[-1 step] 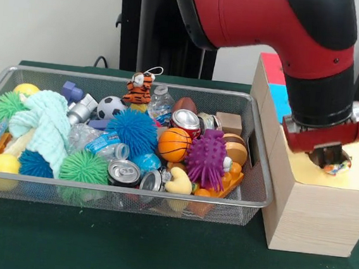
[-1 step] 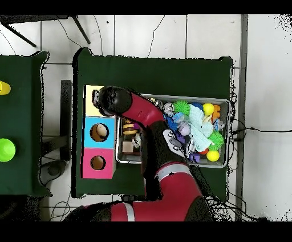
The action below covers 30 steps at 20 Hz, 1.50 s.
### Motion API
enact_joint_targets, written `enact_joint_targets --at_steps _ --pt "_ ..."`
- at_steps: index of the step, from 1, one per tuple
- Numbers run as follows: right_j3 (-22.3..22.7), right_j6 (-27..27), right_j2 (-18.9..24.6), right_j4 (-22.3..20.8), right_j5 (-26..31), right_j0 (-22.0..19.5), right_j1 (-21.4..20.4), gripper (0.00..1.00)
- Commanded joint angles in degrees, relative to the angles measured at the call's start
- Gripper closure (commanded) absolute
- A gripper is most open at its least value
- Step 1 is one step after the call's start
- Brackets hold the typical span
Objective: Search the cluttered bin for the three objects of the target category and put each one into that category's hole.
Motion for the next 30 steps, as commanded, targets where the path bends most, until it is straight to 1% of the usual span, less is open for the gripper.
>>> enact_joint_targets --at_steps 1,2,3,4,5,7,8,10,12,14,16,18,21,23,24,26,28,30 --pt "-4.72 1.61 4.70 -6.18 -9.66 -0.60 5.48 1.00" --pt "-4.75 2.73 2.73 -7.21 -9.18 0.38 5.02 1.00" --pt "-5.14 3.53 1.93 -7.89 -9.05 0.75 5.14 1.00" --pt "-3.55 5.03 0.40 -8.44 -9.23 1.26 4.04 1.00" --pt "-3.40 5.84 -0.33 -8.68 -8.67 1.52 3.94 1.00" --pt "-1.52 9.44 -2.72 -7.88 -6.44 2.65 2.80 1.00" --pt "0.18 12.56 -4.29 -6.35 -4.37 3.39 1.94 1.00" --pt "2.56 16.67 -6.60 -4.25 -2.11 4.44 0.85 1.00" --pt "4.65 18.09 -6.92 -2.85 -0.73 4.25 0.02 1.00" --pt "6.15 17.25 -6.28 -2.34 0.07 3.56 -1.07 1.00" --pt "6.39 15.80 -6.86 -2.86 0.52 3.50 -1.92 1.00" --pt "6.00 15.66 -8.80 -3.18 2.92 4.03 -3.22 1.00" --pt "5.15 17.49 -12.56 -3.20 7.94 5.43 -5.19 1.00" --pt "3.43 17.95 -15.64 -4.07 9.77 6.65 -5.56 1.00" --pt "2.16 16.86 -16.73 -5.04 9.68 6.91 -5.63 1.00" --pt "0.86 15.10 -17.33 -5.93 9.42 6.75 -5.94 1.00" --pt "0.50 13.75 -17.03 -6.18 8.37 6.38 -6.31 1.00" --pt "0.40 14.25 -16.21 -4.83 7.84 5.84 -6.93 1.00"
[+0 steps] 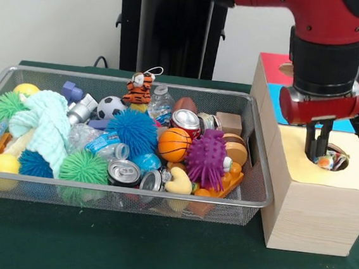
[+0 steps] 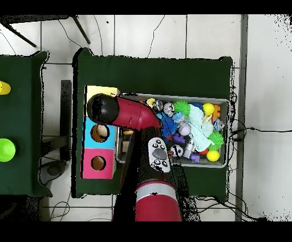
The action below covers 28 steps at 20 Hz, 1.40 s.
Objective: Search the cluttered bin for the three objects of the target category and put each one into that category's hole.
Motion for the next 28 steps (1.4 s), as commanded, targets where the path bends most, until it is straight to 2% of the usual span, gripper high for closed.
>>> enact_joint_targets --at_steps 1,5,19,21,23,28 --pt "0.00 14.58 -4.70 0.25 4.96 -2.37 -1.64 1.00" --pt "-2.04 14.02 -4.24 0.68 8.63 -2.90 -3.28 1.00" --pt "3.09 5.91 -4.59 -2.81 10.12 -8.27 -9.35 1.00" --pt "4.09 7.37 -6.40 -3.09 10.80 -8.62 -10.18 1.00" --pt "4.85 6.02 -7.71 -4.97 9.26 -9.36 -10.82 1.00" --pt "5.88 2.11 -9.36 -9.01 9.68 -11.27 -11.84 1.00"
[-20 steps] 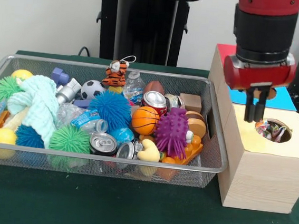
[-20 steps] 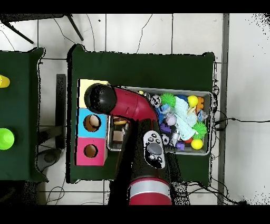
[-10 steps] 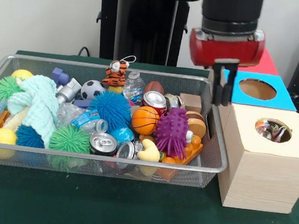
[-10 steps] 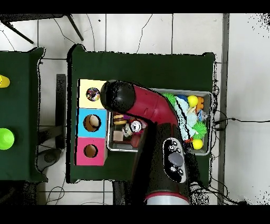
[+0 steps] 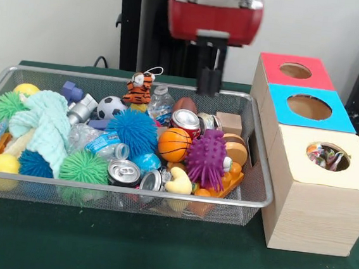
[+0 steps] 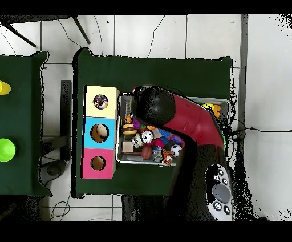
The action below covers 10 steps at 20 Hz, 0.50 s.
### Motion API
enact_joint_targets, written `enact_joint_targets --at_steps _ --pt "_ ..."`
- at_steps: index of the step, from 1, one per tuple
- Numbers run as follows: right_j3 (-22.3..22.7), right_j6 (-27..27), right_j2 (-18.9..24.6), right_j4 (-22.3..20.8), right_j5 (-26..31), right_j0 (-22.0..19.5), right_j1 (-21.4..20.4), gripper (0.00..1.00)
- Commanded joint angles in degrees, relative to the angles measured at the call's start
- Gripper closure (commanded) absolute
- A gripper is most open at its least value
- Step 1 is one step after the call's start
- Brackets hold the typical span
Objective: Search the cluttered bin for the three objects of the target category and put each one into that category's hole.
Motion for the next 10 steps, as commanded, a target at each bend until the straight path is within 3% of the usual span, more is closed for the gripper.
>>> enact_joint_targets --at_steps 1,4,10 --pt "6.40 1.55 -0.92 -6.29 5.38 -3.61 -1.52 1.00" --pt "7.56 -0.33 -0.23 -8.64 4.19 -5.03 -2.44 1.00" --pt "8.90 1.94 1.49 -9.83 2.87 -6.63 -3.29 1.00"
